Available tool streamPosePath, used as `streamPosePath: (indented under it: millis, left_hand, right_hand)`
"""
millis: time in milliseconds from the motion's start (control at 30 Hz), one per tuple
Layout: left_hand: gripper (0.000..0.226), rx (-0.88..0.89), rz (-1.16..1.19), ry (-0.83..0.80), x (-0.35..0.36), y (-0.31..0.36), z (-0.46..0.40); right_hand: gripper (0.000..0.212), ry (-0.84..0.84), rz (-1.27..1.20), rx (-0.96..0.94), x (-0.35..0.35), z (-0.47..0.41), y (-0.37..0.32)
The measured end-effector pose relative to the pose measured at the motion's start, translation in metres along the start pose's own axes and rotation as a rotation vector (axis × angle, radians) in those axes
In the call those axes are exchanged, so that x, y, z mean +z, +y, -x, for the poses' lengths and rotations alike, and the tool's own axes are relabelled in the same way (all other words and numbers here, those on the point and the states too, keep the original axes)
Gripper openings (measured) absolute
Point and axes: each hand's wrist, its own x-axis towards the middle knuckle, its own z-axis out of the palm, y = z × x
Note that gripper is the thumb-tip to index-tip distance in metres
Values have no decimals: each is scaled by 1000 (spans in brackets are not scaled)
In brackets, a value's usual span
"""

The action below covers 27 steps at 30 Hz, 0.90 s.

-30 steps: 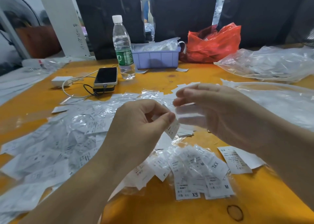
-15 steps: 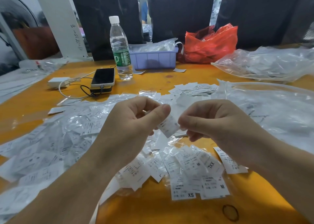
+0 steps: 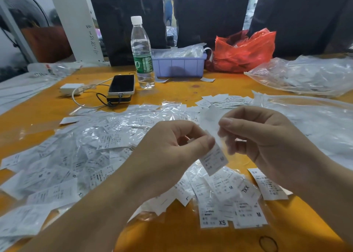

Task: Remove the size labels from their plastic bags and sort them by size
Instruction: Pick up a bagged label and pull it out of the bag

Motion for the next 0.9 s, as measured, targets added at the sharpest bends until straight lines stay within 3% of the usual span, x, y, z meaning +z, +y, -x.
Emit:
streamPosePath:
  millis: [200, 433, 767, 900]
  left_hand:
    - [24, 13, 109, 32, -4, 2, -2]
    - [23, 51, 90, 70, -5, 4, -2]
    - [14, -13, 330, 199, -9, 7, -2]
    - [40, -32, 416, 220, -10, 8, -2]
  right_hand:
    - [16, -142, 133, 12, 2, 3, 0]
    - [21, -186, 123, -26, 6, 7, -1]
    - [17, 17, 55, -61, 2, 5, -3]
    - [13, -50, 68, -10, 4, 6, -1]
